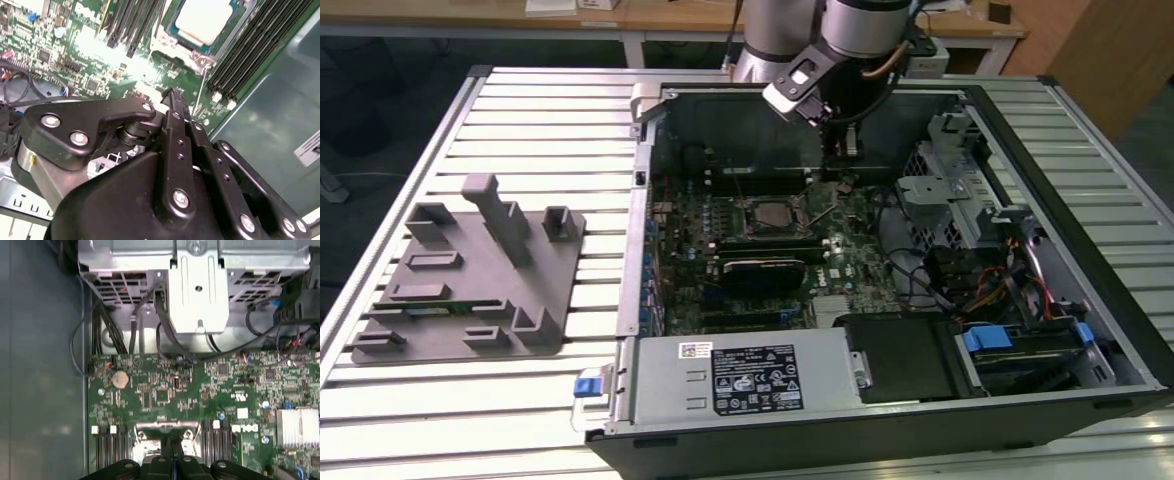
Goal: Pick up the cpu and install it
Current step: 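Close the cpu cover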
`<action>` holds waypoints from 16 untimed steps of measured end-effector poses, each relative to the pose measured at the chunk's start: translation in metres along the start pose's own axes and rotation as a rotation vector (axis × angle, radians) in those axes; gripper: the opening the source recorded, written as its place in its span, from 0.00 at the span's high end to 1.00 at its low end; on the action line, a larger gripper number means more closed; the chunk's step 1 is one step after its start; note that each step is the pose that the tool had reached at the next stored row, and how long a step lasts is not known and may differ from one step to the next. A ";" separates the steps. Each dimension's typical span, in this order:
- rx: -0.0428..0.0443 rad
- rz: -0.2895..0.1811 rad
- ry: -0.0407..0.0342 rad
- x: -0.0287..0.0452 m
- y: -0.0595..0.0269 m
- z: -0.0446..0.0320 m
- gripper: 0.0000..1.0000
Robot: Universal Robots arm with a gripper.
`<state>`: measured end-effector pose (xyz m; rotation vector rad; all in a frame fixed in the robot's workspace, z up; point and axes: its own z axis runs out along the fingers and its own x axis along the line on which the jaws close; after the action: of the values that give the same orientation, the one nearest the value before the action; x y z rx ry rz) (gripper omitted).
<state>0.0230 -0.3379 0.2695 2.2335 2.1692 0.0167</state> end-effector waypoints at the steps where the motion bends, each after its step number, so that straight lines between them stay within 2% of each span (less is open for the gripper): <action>1: 0.0000 0.000 0.0000 0.0001 0.0020 0.0001 0.89; 10: 0.0000 0.000 0.0000 0.0006 0.0203 0.0006 0.89; 16: 0.0008 0.000 0.0000 0.0007 0.0258 0.0011 0.89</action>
<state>0.0489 -0.3379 0.2691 2.2339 2.1696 0.0159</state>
